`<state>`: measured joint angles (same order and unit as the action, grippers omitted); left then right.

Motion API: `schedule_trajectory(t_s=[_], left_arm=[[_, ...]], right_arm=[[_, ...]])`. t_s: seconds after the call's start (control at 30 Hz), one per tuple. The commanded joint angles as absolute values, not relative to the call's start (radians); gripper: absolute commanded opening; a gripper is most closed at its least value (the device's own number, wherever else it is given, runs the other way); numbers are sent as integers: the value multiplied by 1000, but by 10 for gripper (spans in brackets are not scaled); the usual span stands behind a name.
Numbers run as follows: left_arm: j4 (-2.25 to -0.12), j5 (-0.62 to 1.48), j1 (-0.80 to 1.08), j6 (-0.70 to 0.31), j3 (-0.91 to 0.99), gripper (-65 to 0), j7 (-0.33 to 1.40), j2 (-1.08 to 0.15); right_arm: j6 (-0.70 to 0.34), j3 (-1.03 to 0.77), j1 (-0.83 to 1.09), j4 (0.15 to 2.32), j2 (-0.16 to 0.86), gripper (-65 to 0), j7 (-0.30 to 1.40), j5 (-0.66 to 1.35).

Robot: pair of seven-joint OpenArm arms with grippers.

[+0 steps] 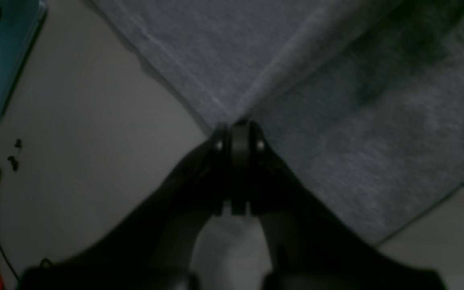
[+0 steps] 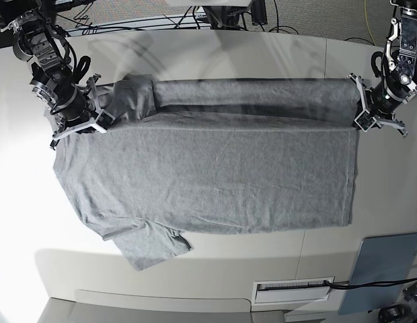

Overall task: Fold the T-shirt properly
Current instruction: 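Lower the folded strip onto the shirt body with both grippers, then regrip the folded edge with both grippers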

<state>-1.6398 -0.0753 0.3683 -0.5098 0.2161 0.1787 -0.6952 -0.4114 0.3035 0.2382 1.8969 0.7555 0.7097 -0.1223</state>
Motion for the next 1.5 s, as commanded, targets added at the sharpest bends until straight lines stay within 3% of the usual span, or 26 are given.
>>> schedule_trajectory(t_s=[0.0, 0.03, 0.17, 0.27, 0.47, 0.6, 0.67, 0.8, 0.87, 0.97, 1.1, 1.23, 1.47], left_arm=[[-1651, -50, 366, -498, 224, -650, 168, -715], [-1651, -38, 366, -499, 224, -609, 171, -715], [-1651, 14, 366, -495, 225, -432, 204, -715], [-1651, 16, 366, -495, 225, -385, 204, -715], [-1651, 17, 365, -495, 225, -385, 203, -715], [-1651, 88, 366, -496, 225, -391, 207, -715], [-1652, 156, 366, -499, 225, -437, 228, -715], [-1652, 265, 366, -499, 225, -610, 298, -712], [-1652, 302, 369, -497, 226, -650, 322, -699], [-1652, 355, 369, -495, 226, -650, 332, -651], [-1652, 378, 371, -492, 226, -650, 345, -555], [-1651, 378, 374, -390, 226, -650, 345, -480], [-1649, 367, 380, -373, 226, -650, 369, -427]], right_arm=[[-395, 295, 227, 1909, 773, -650, 707, -132], [-395, 295, 227, 1909, 773, -647, 707, -132], [-395, 295, 227, 1909, 773, -526, 706, -131], [-396, 295, 227, 1909, 773, -459, 706, -131], [-386, 295, 226, 1910, 773, -452, 706, -128], [-268, 294, 227, 1911, 773, -453, 708, -67], [-240, 293, 227, 1911, 773, -459, 713, -53], [-146, 293, 231, 1911, 772, -623, 786, -54], [-81, 292, 242, 1911, 767, -650, 810, -96], [-24, 275, 274, 1911, 731, -650, 825, -176], [-22, 191, 335, 1911, 645, -650, 819, -184], [-24, 70, 372, 1909, 567, -650, 779, -151], [-118, -43, 368, 1856, 519, -650, 752, 9]])
